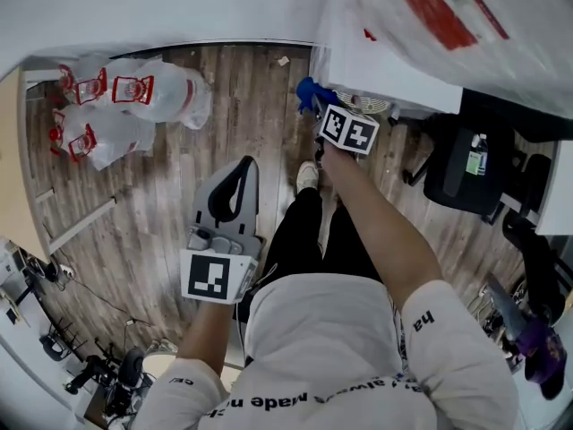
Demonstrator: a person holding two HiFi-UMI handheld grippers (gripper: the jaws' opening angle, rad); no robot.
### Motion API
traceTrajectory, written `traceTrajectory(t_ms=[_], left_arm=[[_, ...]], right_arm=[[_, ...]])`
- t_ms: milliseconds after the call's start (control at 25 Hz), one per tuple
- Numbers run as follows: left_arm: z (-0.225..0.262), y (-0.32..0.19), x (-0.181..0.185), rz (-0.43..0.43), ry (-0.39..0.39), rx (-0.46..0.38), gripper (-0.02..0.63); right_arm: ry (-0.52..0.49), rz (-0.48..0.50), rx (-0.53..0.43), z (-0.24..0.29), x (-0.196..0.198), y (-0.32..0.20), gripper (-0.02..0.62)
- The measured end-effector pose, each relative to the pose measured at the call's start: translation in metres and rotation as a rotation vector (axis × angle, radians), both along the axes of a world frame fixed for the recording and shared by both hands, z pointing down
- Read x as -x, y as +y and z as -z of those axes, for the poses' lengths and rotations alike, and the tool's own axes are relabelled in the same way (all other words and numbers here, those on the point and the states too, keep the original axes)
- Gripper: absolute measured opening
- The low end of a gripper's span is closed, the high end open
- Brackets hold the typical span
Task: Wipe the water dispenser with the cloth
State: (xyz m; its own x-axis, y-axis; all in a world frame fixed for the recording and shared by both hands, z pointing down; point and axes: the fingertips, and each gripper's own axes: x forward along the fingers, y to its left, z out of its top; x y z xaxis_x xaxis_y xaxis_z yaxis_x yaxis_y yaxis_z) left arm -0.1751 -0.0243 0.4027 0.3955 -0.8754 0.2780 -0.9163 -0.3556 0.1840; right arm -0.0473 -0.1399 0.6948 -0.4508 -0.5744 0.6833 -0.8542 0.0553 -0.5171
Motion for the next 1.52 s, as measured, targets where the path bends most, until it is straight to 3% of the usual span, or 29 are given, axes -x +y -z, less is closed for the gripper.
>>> traceTrajectory(t_ms=[560,720,960,1320,1520], left_arm=[[0.048,-0.002,-0.020,-0.050,-0.004,-0.057,0.018],[0.066,-0.002,-0.023,-0.052,0.005,-0.082,0.018],[0.098,-0.005,-0.033,-0.077,0.009,-0.129,0.018],[0.158,-0.003,-0.062,-0.130,0.026,-0.225,0.018],[0.190,0.000,-0.082,-0.180,0.051,-0.269,0.018]], right_arm=[[-0.069,0.062,-0.099,0.084,0.005,0.000,0.075],[-0.064,0.193,-0.241,0.135,0.013,0.006,0.075],[0.064,0.335,-0.451,0.223,-0.006,0.022,0.077],[0.243,0.392,-0.682,0.349,-0.063,0.065,0.077],[0.264,0.400,-0.776,0.416,-0.087,0.090,0.078]])
